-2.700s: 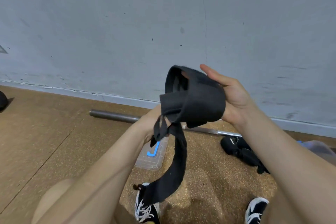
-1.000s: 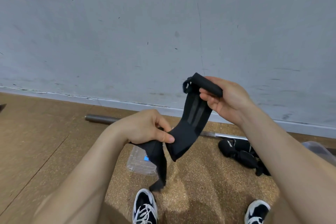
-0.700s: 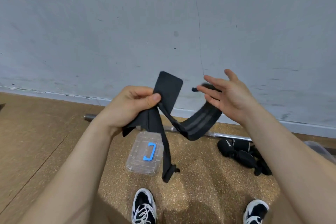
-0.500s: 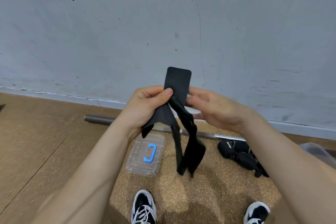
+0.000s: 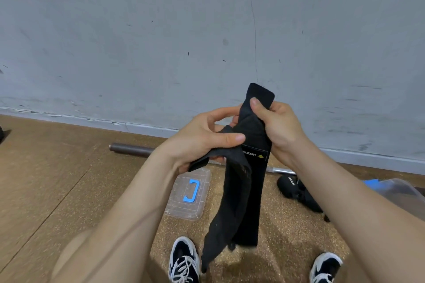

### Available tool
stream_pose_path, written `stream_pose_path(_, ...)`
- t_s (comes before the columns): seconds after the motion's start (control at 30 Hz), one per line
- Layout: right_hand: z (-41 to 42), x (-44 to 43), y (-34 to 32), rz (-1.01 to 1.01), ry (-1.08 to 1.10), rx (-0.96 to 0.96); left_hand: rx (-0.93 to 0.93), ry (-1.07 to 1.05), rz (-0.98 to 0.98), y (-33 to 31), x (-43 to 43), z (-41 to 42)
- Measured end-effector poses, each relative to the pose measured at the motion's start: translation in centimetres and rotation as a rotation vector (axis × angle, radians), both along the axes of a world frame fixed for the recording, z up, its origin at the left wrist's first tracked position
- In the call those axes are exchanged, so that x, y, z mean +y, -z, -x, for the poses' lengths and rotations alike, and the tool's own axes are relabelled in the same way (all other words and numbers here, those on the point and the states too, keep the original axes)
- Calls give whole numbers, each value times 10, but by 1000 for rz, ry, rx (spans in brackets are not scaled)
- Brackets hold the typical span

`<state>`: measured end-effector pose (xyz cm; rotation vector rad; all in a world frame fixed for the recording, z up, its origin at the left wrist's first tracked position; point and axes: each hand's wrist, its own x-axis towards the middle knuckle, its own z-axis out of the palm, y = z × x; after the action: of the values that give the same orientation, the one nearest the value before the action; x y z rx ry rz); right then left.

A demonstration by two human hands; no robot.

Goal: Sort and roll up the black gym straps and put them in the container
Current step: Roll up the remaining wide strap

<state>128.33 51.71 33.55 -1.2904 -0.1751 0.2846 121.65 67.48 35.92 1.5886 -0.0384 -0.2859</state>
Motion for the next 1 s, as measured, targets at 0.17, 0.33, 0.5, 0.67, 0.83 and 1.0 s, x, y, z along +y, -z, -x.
stream_pose_path(0.17, -15, -30, -16, -49, -48, 72, -45, -351, 128, -8, 27, -5)
stream_pose_path(0.33, 6, -31, -18, 348, -480, -153, 99, -527, 464, -2, 14, -15)
stream_pose_path(0.5, -4, -17, -5, 398, -161, -265, 110, -317, 636, -4, 1, -14)
stream_pose_path(0.67, -4, -24, -8, 374, -238, -224, -148, -330, -415, -6, 3, -12)
stream_pose_path(0.83, 5, -32, -16, 403, -514, -39, -332, -565, -161, -9, -1, -20)
stream_pose_path(1.0, 15, -25, -7, 414, -459, -19, -199, -603, 383, -10, 10, -29)
